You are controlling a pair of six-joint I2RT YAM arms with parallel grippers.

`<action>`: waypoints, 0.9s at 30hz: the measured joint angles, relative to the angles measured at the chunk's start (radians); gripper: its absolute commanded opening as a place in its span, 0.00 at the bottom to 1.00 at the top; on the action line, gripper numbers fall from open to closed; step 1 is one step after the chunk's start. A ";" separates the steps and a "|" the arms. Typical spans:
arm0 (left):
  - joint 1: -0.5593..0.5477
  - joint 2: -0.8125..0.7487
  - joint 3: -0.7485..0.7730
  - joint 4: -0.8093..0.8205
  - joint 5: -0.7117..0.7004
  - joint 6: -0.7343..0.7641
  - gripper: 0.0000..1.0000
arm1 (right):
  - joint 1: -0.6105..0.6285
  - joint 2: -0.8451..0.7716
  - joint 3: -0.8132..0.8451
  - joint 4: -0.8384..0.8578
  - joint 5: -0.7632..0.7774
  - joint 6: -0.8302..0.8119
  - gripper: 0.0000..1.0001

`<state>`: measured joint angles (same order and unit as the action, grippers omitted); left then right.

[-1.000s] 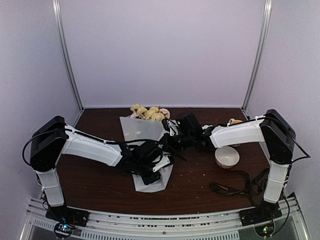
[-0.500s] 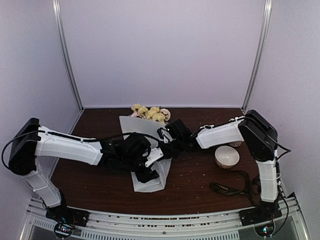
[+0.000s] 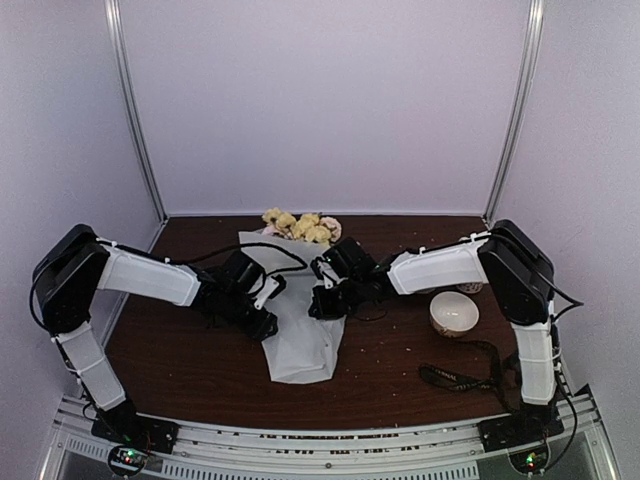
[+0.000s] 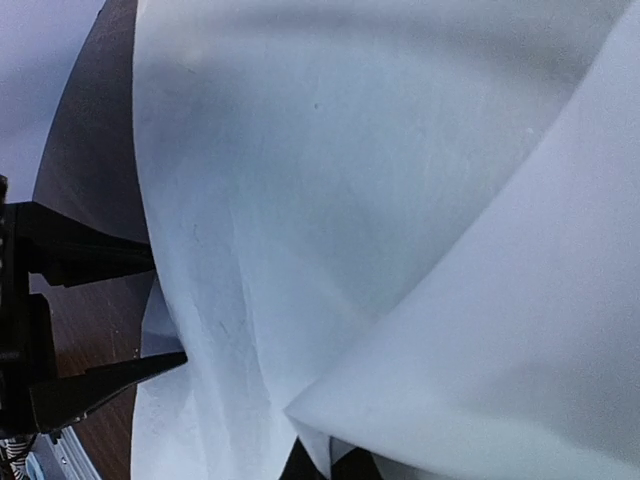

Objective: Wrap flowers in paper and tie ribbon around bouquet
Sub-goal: Fold the right corner of the flattened wrapping paper into a 2/3-folded wrapping paper.

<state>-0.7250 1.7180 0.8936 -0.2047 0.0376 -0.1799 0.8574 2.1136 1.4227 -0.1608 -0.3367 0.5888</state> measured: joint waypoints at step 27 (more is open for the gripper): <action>0.000 0.032 -0.023 0.138 0.072 -0.061 0.71 | 0.060 0.106 0.095 0.230 -0.120 0.233 0.00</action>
<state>-0.7246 1.7504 0.8707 -0.0666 0.1097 -0.2413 0.9176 2.2192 1.5177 0.0696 -0.4568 0.8215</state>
